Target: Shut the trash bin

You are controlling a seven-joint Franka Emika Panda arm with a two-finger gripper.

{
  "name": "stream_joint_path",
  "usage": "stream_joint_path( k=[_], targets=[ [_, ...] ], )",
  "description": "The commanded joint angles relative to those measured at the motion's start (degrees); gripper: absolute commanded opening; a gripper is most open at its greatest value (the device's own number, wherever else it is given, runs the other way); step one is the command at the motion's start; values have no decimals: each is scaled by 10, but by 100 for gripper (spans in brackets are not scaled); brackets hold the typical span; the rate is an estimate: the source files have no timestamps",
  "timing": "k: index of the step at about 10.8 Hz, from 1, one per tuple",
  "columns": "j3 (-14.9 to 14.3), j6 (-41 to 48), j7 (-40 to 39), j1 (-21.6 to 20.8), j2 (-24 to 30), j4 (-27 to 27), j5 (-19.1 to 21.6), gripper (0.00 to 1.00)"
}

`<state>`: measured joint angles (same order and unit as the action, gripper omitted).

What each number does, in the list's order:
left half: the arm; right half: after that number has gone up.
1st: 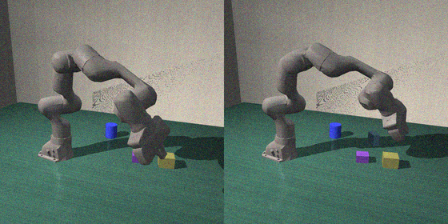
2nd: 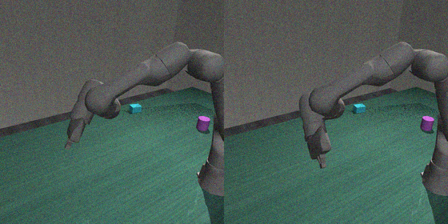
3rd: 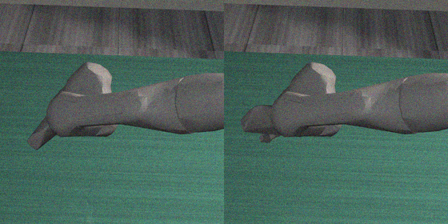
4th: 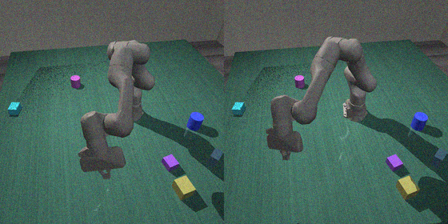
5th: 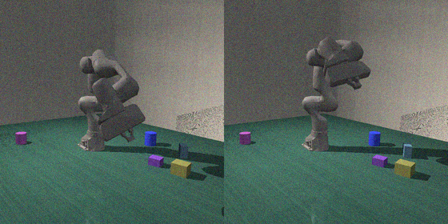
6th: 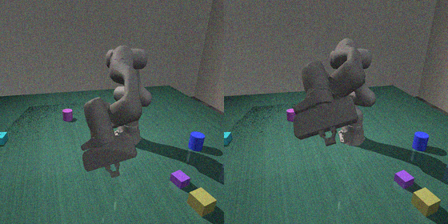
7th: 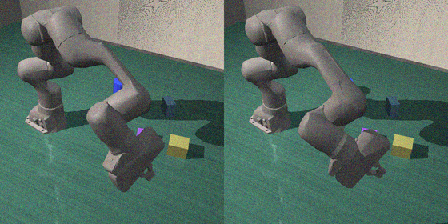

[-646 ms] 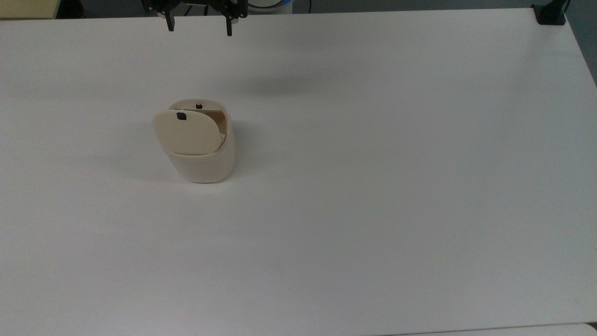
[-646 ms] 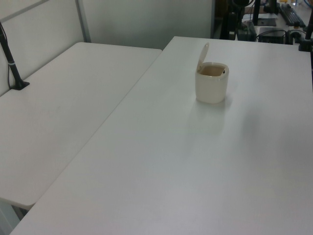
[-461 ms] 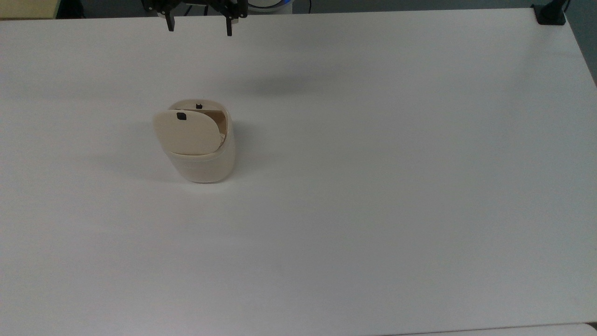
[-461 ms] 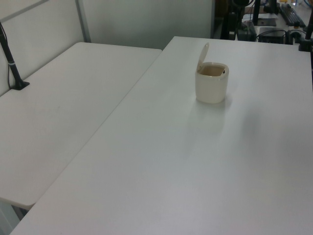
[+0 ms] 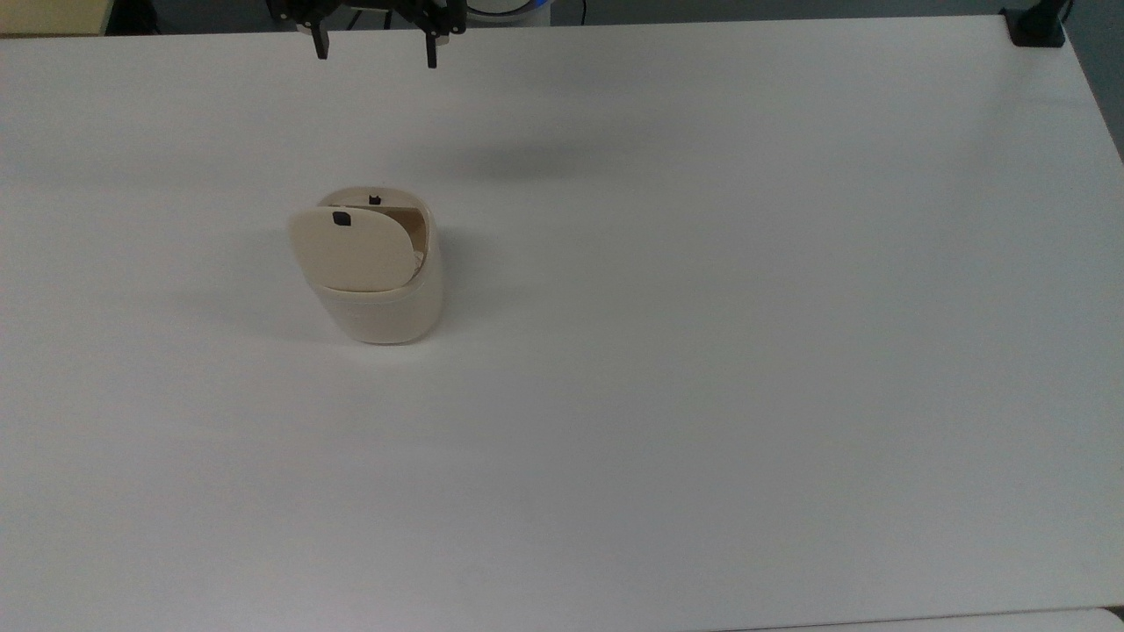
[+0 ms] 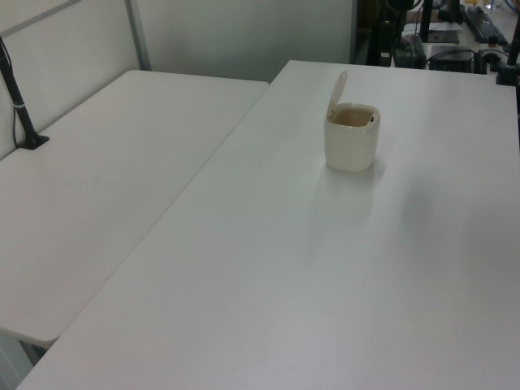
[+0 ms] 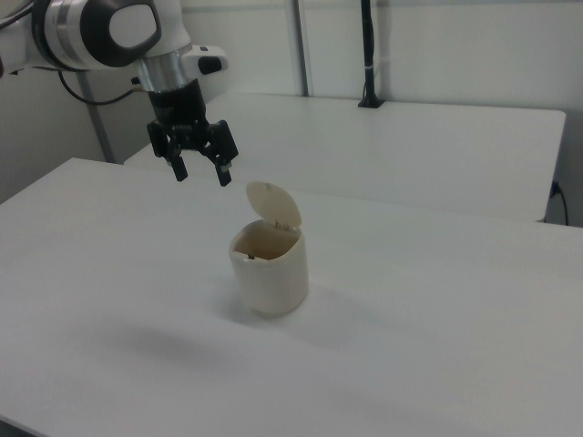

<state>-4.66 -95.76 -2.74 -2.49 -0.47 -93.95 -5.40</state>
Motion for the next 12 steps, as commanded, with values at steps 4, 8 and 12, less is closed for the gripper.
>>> stream_joint_path(
  k=[4, 8, 12],
  targets=[
    [-3, 7, 5, -3, 6, -7, -1, 100],
    [-3, 6, 4, -3, 5, -6, -3, 100],
    [-2, -6, 4, -4, 4, -6, -4, 100]
  ],
)
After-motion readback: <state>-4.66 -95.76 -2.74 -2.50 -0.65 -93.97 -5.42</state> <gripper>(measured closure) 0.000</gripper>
